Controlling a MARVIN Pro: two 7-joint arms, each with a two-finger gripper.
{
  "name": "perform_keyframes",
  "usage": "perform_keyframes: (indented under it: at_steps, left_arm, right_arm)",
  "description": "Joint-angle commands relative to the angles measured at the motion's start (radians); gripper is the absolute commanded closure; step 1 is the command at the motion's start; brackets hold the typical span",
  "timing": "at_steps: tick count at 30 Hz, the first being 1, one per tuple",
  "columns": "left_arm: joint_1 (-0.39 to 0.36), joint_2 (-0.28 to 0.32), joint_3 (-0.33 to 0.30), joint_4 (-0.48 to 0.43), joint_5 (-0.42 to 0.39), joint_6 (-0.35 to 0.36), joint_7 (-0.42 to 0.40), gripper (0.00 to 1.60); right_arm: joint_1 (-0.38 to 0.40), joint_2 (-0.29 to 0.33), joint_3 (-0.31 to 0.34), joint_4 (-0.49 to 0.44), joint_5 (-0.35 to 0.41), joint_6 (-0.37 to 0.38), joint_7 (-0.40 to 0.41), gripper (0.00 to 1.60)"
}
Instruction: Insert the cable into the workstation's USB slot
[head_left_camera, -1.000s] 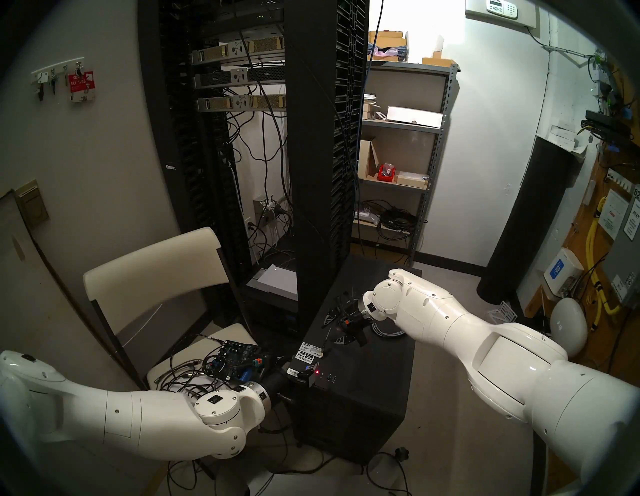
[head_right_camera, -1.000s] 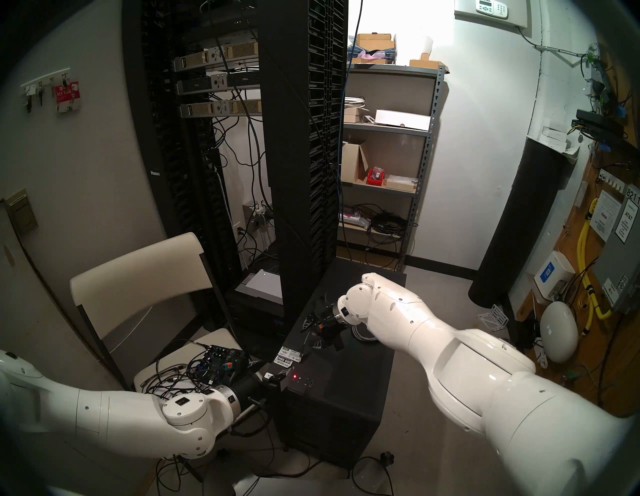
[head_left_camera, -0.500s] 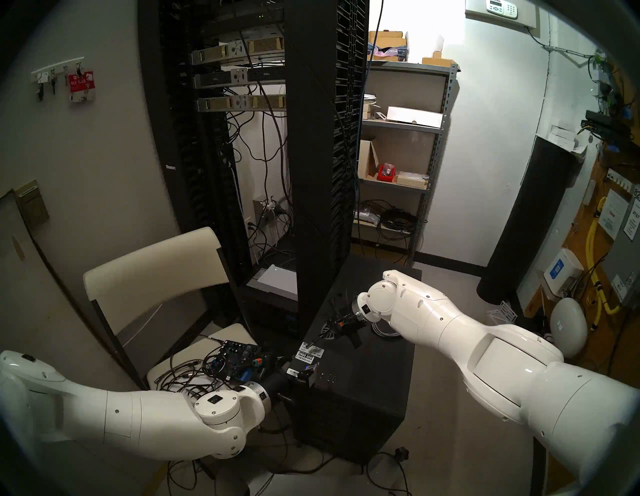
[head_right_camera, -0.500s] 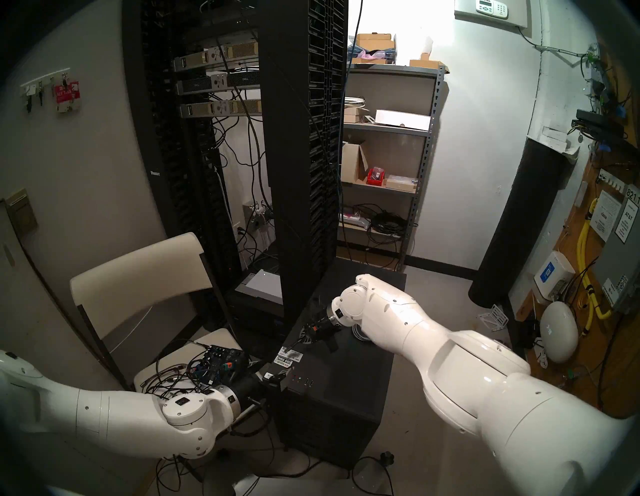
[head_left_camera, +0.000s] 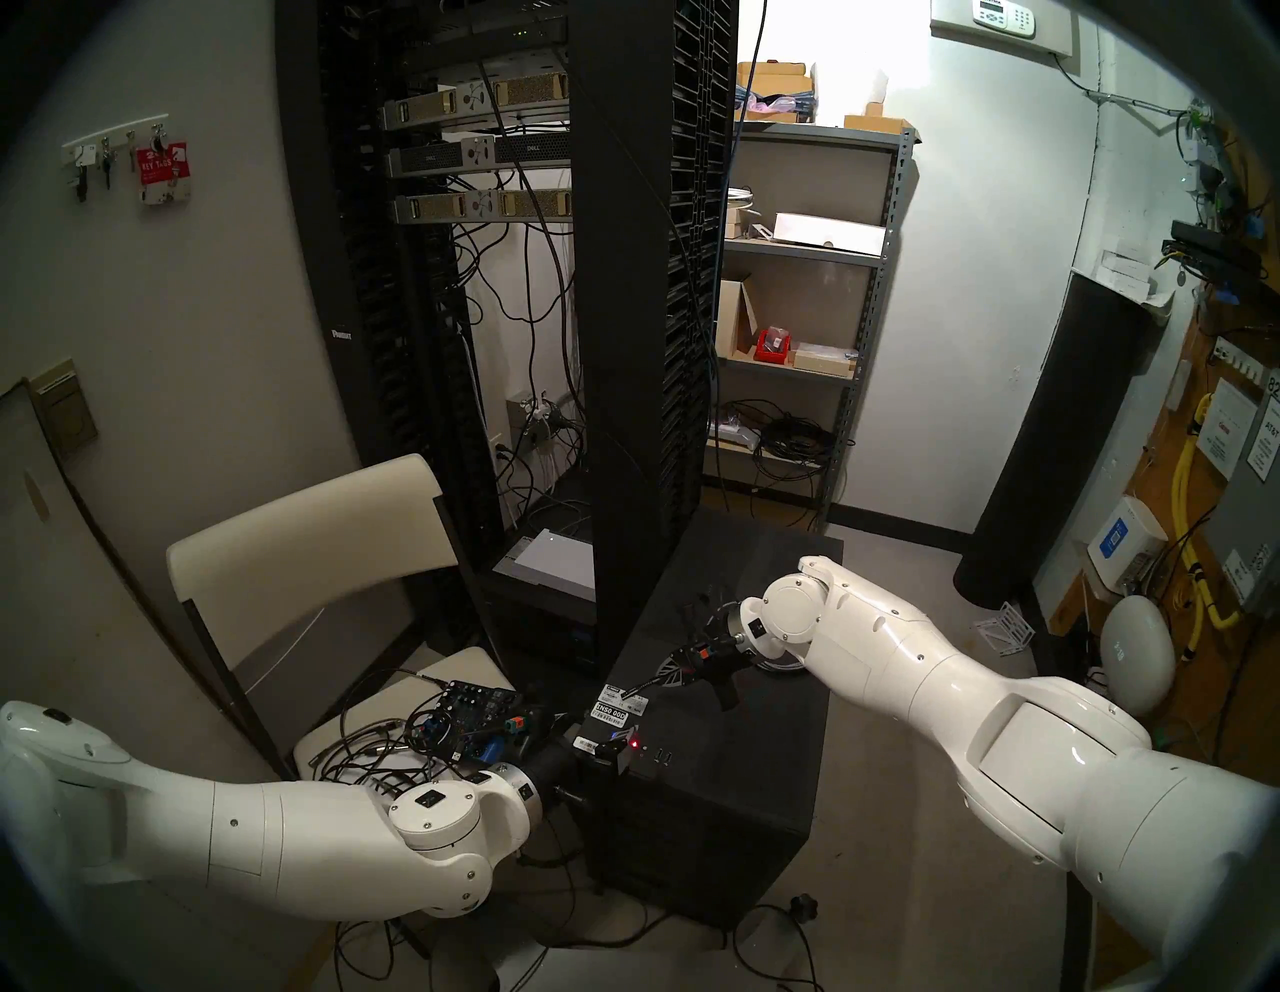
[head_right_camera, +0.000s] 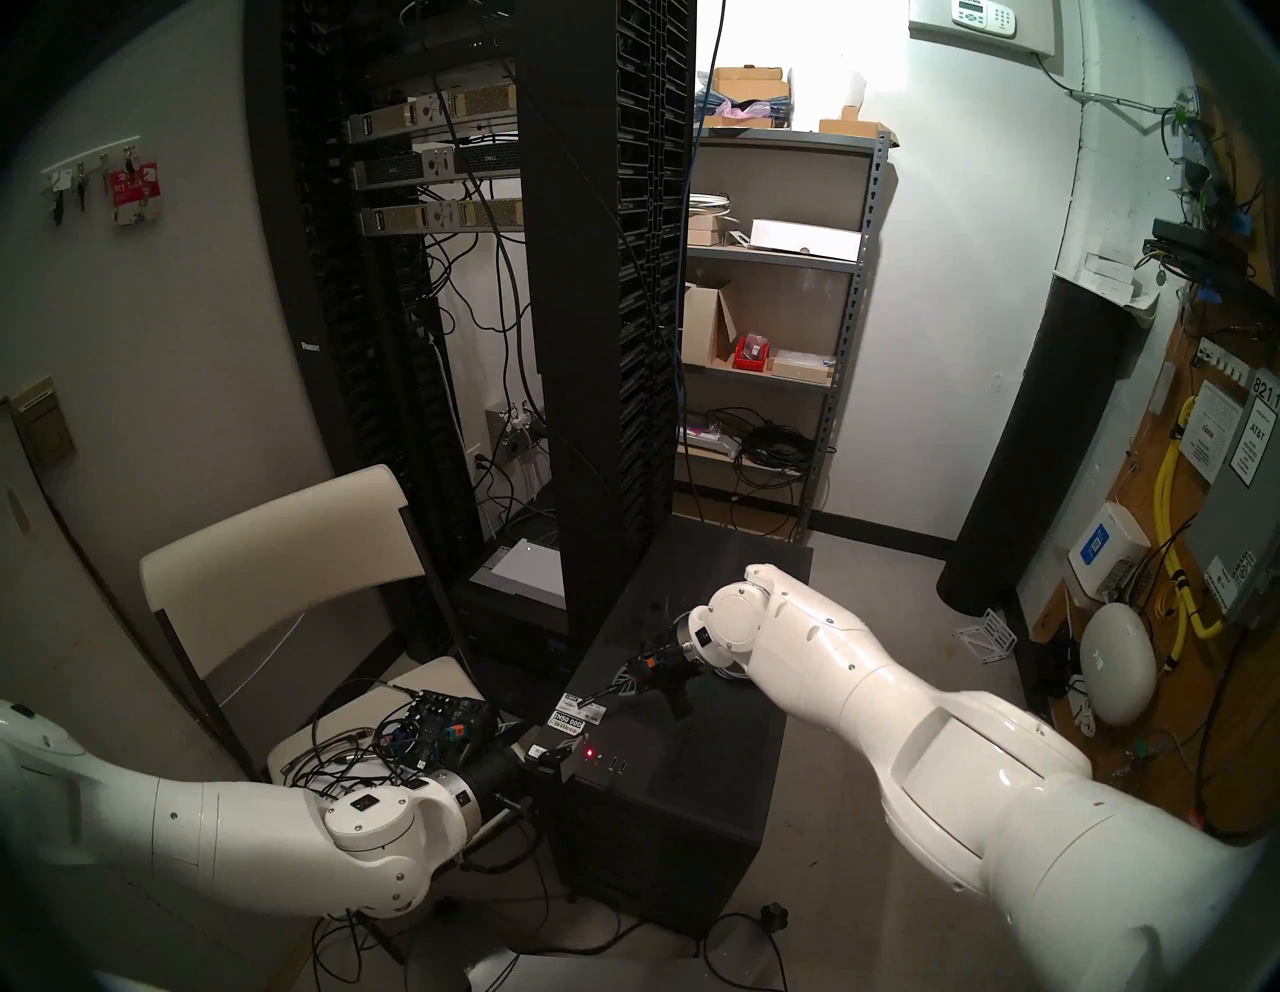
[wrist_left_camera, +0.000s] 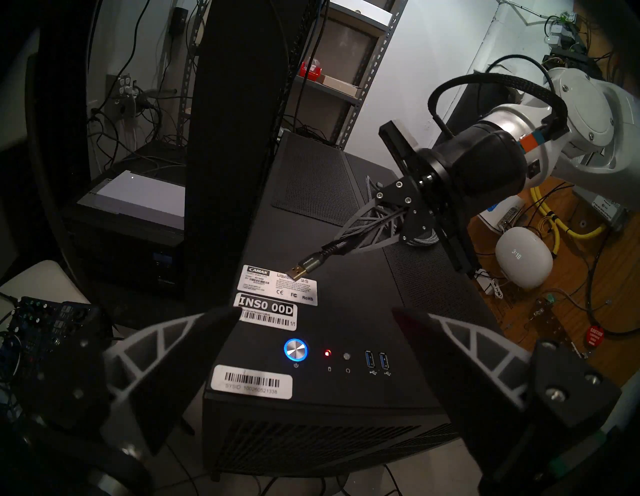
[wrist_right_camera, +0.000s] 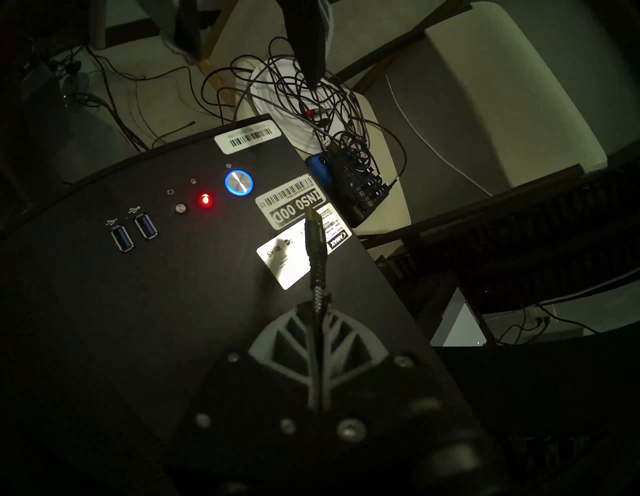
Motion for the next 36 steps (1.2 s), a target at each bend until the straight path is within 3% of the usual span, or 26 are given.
perform_keyframes:
  at_steps: [1,4,12,21,27,36]
  left_arm:
    - [-0.007,0.001,-0.007,-0.004,-0.002,-0.003,0.001,0.00]
    - [-0.007,0.001,-0.007,-0.004,-0.002,-0.003,0.001,0.00]
    - [-0.007,0.001,-0.007,-0.003,-0.001,-0.003,0.001,0.00]
    - [-0.007,0.001,-0.007,-0.003,-0.002,-0.003,0.001,0.00]
    - [-0.007,0.000,-0.007,-0.003,-0.001,-0.003,0.000,0.00]
    - [-0.007,0.000,-0.006,-0.002,-0.001,-0.003,0.000,0.00]
  right_arm:
    - [-0.050,0.089,0.099,-0.032,0.147,-0.046,0.026,1.60]
    - [-0.071,0.109,0.122,-0.039,0.191,-0.066,0.050,1.60]
    - [-0.176,0.164,0.236,-0.033,0.452,-0.215,0.179,1.60]
    - [-0.236,0.180,0.280,0.002,0.646,-0.353,0.294,1.60]
    - [-0.266,0.205,0.235,0.004,0.702,-0.443,0.195,1.60]
    - [-0.298,0.249,0.145,-0.044,0.708,-0.445,0.107,1.60]
